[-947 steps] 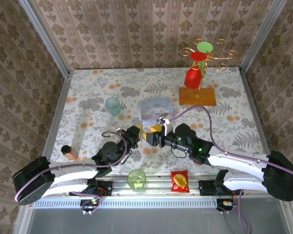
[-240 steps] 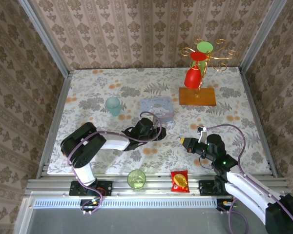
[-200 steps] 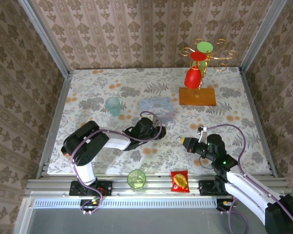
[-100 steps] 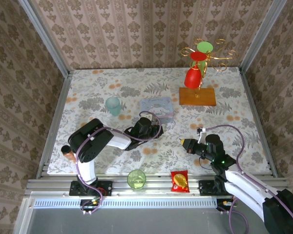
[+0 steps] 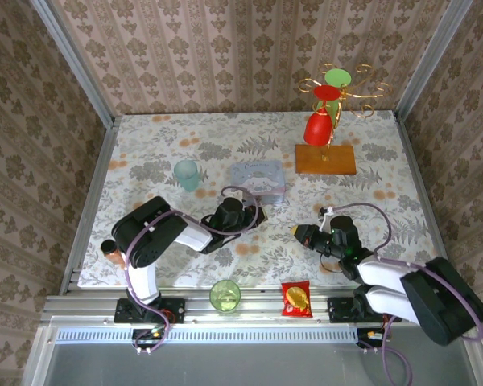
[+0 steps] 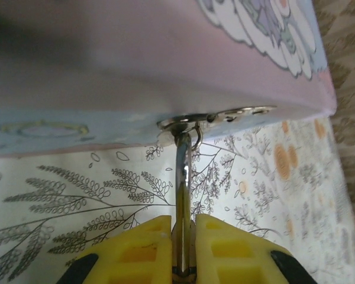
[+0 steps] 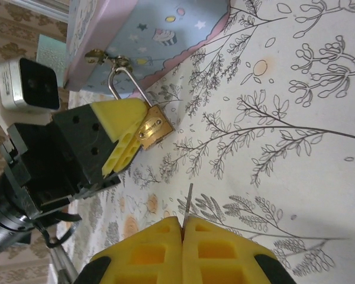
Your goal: Unlock a padlock with a key
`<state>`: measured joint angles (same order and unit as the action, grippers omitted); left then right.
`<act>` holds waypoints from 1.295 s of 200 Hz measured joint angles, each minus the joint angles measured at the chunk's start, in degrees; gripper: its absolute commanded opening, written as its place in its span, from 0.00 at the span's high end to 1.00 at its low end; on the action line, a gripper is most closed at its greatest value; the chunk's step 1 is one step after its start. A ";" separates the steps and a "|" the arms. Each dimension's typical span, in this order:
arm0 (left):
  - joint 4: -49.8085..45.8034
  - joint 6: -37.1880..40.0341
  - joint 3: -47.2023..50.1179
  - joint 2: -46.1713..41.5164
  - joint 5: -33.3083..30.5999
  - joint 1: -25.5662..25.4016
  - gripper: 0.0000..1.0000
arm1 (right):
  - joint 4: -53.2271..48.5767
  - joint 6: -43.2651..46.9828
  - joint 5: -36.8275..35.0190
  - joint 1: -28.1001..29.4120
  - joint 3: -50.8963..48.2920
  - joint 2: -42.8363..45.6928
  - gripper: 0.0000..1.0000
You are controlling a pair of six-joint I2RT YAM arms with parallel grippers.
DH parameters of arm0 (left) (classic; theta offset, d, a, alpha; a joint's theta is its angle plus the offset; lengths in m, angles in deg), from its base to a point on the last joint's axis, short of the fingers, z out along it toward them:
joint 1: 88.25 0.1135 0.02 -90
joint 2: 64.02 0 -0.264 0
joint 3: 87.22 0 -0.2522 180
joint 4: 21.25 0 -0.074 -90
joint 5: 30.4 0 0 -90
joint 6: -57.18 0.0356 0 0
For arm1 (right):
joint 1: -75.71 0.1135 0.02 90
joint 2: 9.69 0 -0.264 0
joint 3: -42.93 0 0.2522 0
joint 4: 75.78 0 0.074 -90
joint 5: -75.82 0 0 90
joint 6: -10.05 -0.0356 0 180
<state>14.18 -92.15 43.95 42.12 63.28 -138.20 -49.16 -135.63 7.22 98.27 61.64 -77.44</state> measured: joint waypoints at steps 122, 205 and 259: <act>17.79 -21.46 3.13 3.74 -2.40 0.22 1.00 | 28.57 -14.12 3.34 -0.07 5.68 -22.69 1.00; 19.89 -29.49 2.01 3.13 -3.96 0.83 1.00 | 32.83 -15.78 3.19 0.37 6.56 -22.03 1.00; 20.28 -33.46 -1.05 2.58 -5.51 0.57 1.00 | 32.89 -17.25 2.73 0.37 8.24 -22.10 1.00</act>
<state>34.46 -125.62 42.90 44.70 57.77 -137.63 -16.27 -152.87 9.96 98.65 69.88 -99.53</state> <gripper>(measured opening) 0.093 0.061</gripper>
